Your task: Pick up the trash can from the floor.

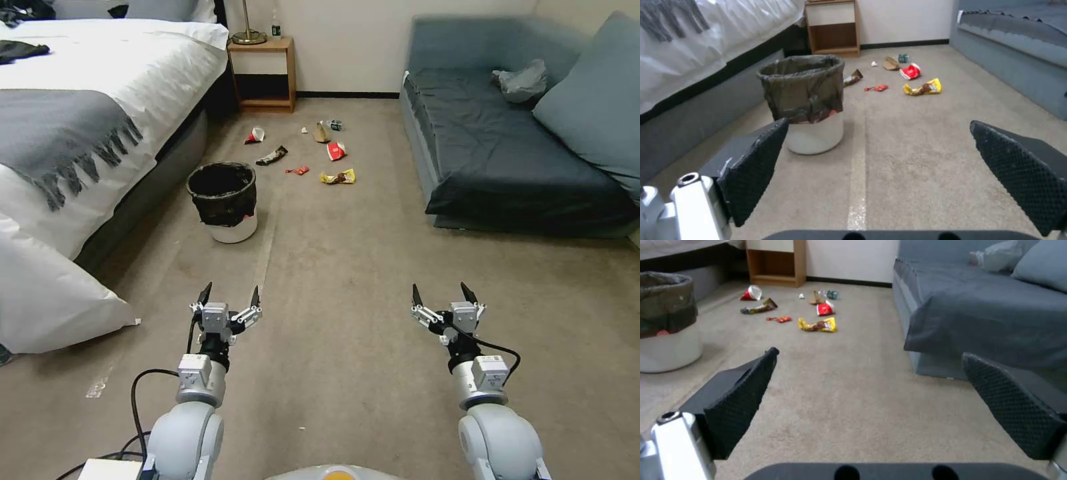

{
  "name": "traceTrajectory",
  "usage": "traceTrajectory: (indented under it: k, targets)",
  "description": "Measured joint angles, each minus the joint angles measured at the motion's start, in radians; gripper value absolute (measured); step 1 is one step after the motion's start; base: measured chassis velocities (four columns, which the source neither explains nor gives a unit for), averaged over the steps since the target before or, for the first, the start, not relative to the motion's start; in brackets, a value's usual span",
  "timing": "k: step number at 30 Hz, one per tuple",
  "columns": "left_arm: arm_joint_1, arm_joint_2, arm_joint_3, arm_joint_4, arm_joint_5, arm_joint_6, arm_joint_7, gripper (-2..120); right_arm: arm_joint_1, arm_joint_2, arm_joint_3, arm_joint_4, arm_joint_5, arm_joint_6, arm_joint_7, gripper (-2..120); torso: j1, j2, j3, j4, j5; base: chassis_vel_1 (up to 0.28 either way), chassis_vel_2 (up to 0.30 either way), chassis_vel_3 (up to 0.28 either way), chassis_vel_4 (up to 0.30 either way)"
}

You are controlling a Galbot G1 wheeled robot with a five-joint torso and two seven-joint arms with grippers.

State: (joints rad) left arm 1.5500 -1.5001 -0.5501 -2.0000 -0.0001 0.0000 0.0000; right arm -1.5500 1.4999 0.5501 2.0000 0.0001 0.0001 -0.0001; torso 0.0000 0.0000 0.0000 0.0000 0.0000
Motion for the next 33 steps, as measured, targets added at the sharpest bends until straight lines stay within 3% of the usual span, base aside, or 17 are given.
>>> traceTrajectory:
  k: [33]
  targets:
    - [0.0, 0.0, 0.0, 0.0, 0.0, 0.0, 0.0, 100, 0.0, 0.0, 0.0, 0.0, 0.0, 0.0, 0.0, 100, 0.0, 0.0, 0.0, 0.0, 0.0, 0.0, 0.0, 0.0, 0.0]
